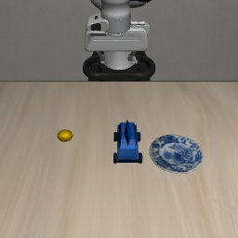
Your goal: Pick up the lemon and put it on the plate
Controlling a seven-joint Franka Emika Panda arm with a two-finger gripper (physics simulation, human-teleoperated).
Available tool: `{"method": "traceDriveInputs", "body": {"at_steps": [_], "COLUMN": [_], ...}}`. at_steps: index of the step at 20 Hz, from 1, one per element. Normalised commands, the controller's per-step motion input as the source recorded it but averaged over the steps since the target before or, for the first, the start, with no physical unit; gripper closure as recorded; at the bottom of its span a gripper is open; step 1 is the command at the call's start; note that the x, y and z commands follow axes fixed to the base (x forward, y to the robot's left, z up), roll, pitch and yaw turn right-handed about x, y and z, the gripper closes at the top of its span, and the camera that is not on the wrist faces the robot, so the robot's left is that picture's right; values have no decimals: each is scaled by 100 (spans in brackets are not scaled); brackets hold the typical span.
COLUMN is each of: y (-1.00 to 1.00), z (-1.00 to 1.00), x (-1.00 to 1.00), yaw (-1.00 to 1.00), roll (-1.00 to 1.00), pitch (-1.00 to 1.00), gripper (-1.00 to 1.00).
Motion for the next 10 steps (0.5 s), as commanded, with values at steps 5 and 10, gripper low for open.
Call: {"method": "traceDriveInputs", "body": {"at_steps": [5,10], "y": [-100,-100], "z": [0,0], "x": [0,0], "yaw": [0,0], "roll": [0,0], "pitch": [0,0], "gripper": [-100,-100]}}
